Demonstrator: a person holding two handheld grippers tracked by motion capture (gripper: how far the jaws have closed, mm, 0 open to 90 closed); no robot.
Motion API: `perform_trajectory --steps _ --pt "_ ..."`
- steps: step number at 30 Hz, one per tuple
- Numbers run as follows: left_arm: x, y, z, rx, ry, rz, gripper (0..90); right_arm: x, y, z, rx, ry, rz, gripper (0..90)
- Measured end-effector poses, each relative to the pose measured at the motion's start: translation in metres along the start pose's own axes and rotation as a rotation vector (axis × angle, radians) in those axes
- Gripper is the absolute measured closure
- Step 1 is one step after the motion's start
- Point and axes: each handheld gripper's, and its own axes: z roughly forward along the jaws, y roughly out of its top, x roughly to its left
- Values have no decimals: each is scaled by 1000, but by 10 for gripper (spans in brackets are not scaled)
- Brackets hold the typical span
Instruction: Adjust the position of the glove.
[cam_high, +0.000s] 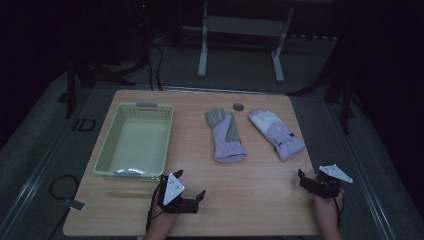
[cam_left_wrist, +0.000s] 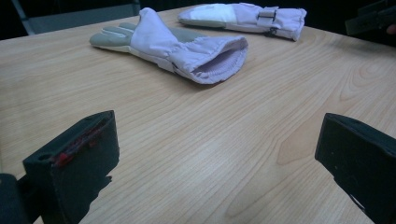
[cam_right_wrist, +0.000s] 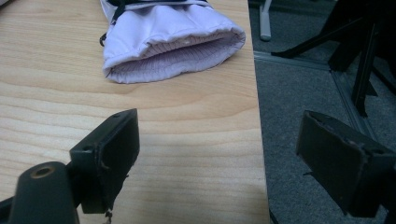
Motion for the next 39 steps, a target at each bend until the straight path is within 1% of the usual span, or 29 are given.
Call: perform_trajectory --steps 9,11,13,15,16,17,18,19,20,21,24,25,28,30,31,35,38,39 --pt "0 0 0 3 -8 3 0 -1 0 -1 -1 -5 3 123" --pt "0 0 0 3 -7 3 0 -1 0 -1 4 0 4 112" --pt "0 0 1 6 -11 2 0 -2 2 -2 13 -7 -2 106" --pt "0 0 1 6 -13 1 0 -5 6 -4 18 0 13 106" --pt "0 0 1 6 -13 1 0 -6 9 -6 19 -4 22 108" --pt "0 0 1 4 -13 0 0 -7 13 -7 27 5 34 116" --pt "0 0 0 2 -11 1 0 -9 16 -7 49 42 60 134" --pt "0 0 0 0 -10 1 0 -12 20 -6 75 91 86 126" --pt "0 0 0 0 -10 2 0 -14 23 -6 76 127 103 135" --pt "0 0 0 1 -10 3 0 -14 26 -6 76 128 105 138" --pt "-1 0 0 1 -9 4 0 -12 36 -8 62 95 63 133" --pt "-1 0 0 1 -8 3 0 -12 40 -8 59 100 61 130" --pt "0 0 0 3 -9 0 0 -13 53 -8 64 98 108 128" --pt "0 0 0 2 -9 -1 0 -14 62 -8 58 80 126 127" --pt "0 0 0 2 -10 -2 0 -13 67 -8 48 90 123 114" --pt "0 0 0 3 -12 -2 0 -7 84 -12 13 83 82 110" --pt "0 0 0 3 -15 -3 0 -3 97 -13 -5 97 84 110" --pt "1 0 0 3 -16 -3 0 -1 101 -13 -9 109 80 107"
